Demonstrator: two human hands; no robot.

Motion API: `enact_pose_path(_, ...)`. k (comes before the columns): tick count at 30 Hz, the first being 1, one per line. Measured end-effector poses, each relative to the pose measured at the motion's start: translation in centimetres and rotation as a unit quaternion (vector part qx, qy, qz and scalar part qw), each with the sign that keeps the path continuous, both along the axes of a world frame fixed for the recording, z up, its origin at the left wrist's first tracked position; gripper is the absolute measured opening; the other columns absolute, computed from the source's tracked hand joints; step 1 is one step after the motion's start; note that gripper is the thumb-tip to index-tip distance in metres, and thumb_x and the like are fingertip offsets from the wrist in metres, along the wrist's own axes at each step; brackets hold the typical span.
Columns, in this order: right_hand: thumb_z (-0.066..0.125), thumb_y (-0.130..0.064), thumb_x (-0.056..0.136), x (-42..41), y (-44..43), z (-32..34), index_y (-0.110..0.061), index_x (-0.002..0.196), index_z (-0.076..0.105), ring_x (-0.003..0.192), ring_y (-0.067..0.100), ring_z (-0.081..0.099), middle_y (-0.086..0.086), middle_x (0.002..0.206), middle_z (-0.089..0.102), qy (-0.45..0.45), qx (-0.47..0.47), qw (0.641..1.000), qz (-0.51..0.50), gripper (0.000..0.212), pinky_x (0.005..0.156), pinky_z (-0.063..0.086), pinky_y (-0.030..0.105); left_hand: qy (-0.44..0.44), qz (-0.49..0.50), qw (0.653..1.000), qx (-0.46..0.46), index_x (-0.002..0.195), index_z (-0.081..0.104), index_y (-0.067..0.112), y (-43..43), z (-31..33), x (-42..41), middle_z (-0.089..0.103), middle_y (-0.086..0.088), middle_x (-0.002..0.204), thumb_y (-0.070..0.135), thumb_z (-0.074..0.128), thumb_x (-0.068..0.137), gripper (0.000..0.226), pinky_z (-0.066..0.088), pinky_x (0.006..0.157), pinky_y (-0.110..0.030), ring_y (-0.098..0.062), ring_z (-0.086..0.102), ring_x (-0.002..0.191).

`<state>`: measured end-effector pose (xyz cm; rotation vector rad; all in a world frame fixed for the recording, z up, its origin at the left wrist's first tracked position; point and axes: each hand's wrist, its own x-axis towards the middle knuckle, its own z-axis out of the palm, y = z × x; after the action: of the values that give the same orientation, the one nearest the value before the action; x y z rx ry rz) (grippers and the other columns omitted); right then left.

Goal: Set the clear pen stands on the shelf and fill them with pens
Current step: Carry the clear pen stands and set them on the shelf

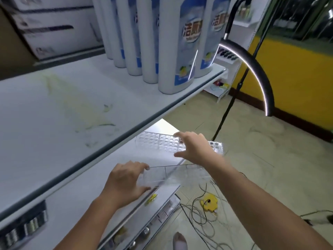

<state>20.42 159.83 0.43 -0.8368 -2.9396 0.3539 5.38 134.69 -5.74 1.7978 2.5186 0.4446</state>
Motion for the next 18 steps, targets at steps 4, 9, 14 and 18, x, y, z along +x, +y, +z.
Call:
enact_pose_path(4, 0.085, -0.051, 0.081, -2.6, 2.4, -0.4, -0.031, 0.148, 0.051, 0.123, 0.022, 0.063, -0.005, 0.127, 0.072, 0.007, -0.001, 0.998, 0.065, 0.078, 0.097, 0.046, 0.041, -0.01, 0.049, 0.999, -0.016, 0.119, 0.065, 0.04, -0.5, -0.2, 0.8, 0.07, 0.02, 0.1, 0.065, 0.089, 0.064, 0.065, 0.055, 0.075, -0.033, -0.011, 0.068, 0.086)
enact_pose_path(9, 0.083, -0.049, 0.084, -5.8, 4.1, -0.9, -0.031, 0.148, 0.048, 0.124, 0.025, 0.06, -0.002, 0.129, 0.068, 0.001, -0.002, 0.989, 0.151, 0.075, 0.1, 0.042, 0.044, -0.007, 0.129, 0.991, -0.036, 0.121, 0.065, 0.042, -1.7, -0.5, 1.6, 0.069, 0.025, 0.106, 0.067, 0.084, 0.068, 0.062, 0.049, 0.077, -0.028, -0.004, 0.068, 0.094)
enact_pose_path(14, 0.081, -0.045, 0.087, -10.6, 3.2, -0.9, -0.03, 0.148, 0.047, 0.124, 0.027, 0.055, 0.001, 0.13, 0.066, -0.032, 0.013, 0.962, 0.269, 0.072, 0.102, 0.039, 0.044, -0.01, 0.221, 0.975, -0.029, 0.127, 0.064, 0.042, -2.0, -0.3, 2.2, 0.068, 0.024, 0.116, 0.073, 0.076, 0.075, 0.061, 0.044, 0.082, -0.029, -0.007, 0.066, 0.103)
enact_pose_path(18, 0.082, -0.045, 0.086, -15.1, 0.4, -1.5, -0.031, 0.147, 0.048, 0.126, 0.027, 0.057, 0.001, 0.131, 0.067, -0.041, 0.0, 0.94, 0.339, 0.071, 0.101, 0.037, 0.043, -0.021, 0.276, 0.96, -0.04, 0.134, 0.058, 0.041, -2.3, 0.4, 3.0, 0.064, 0.021, 0.127, 0.067, 0.074, 0.081, 0.061, 0.043, 0.093, -0.032, -0.009, 0.061, 0.116)
